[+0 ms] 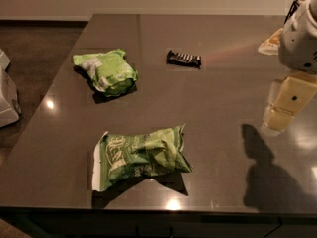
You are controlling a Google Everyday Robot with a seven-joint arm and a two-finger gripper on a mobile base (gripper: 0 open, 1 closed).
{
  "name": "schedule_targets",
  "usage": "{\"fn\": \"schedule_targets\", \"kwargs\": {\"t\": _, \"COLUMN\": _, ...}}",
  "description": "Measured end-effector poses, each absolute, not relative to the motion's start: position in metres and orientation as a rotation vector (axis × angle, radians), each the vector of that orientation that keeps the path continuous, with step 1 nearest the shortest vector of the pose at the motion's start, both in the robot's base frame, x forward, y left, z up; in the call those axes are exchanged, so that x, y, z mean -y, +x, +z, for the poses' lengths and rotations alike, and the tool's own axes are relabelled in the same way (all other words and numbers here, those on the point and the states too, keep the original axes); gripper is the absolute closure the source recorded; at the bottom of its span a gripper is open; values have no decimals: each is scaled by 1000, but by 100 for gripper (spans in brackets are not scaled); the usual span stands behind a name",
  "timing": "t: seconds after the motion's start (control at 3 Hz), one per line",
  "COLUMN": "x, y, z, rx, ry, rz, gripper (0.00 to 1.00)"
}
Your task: Move green jalapeno chip bag near green rice chip bag
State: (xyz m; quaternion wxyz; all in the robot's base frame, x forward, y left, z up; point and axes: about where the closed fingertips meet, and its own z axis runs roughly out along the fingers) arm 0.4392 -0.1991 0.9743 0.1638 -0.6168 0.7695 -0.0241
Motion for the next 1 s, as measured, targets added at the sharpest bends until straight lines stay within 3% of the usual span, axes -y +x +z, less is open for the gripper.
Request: {"fn": "schedule_targets", "kwargs": {"t": 1.0, "x": 86, "y": 412, "z": 907, "rx": -1976, "ry": -2004, "rz": 162, "gripper": 0}}
